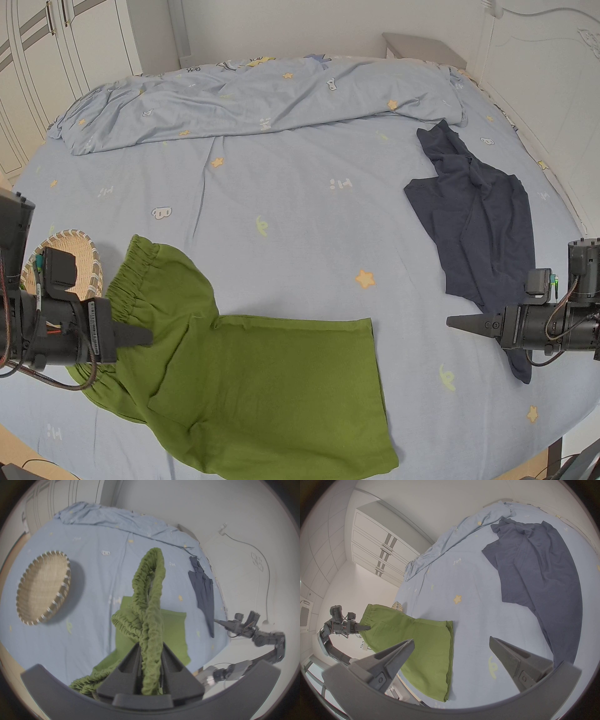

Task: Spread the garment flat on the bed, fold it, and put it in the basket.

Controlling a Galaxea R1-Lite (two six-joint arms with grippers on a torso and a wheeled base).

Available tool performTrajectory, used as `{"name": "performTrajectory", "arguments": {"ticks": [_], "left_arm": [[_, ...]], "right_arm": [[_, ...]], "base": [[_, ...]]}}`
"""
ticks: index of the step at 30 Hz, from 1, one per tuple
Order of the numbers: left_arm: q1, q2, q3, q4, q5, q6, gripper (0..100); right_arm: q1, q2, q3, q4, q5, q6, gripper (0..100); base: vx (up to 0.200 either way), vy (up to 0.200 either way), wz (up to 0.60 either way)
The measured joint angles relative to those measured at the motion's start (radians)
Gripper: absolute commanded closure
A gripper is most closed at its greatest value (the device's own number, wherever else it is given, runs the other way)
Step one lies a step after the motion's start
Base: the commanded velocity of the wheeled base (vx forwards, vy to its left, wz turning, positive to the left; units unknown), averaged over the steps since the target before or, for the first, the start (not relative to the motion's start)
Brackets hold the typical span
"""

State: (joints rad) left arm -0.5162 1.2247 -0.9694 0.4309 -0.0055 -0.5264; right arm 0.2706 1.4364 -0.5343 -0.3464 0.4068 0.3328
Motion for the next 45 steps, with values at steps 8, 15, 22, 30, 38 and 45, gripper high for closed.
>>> {"name": "performTrajectory", "arguments": {"ticks": [8,15,22,30,38,45], "left_arm": [[-0.179,0.1,-0.07,0.033,0.046,-0.25,100],[-0.274,0.21,-0.076,0.007,0.091,-0.426,100],[-0.306,0.293,-0.064,-0.094,0.152,-0.495,100],[-0.351,0.321,-0.027,-0.284,0.163,-0.53,100],[-0.412,0.355,0.004,-0.394,0.218,-0.535,100],[-0.453,0.372,0.034,-0.43,0.221,-0.534,100]], "right_arm": [[0.003,0.008,0.002,0.001,-0.001,0.0,0],[0.004,0.011,0.004,0.001,-0.001,0.0,0],[0.005,0.013,0.007,0.002,-0.001,0.0,0],[0.007,0.017,0.01,0.0,-0.016,0.0,0],[0.013,0.022,0.011,-0.002,-0.021,-0.002,0],[0.018,0.023,0.012,-0.002,-0.022,-0.001,0]], "base": [[0.0,0.0,0.0],[0.0,0.0,0.0],[0.0,0.0,0.0],[0.0,0.0,0.0],[0.0,0.0,0.0],[0.0,0.0,0.0]]}}
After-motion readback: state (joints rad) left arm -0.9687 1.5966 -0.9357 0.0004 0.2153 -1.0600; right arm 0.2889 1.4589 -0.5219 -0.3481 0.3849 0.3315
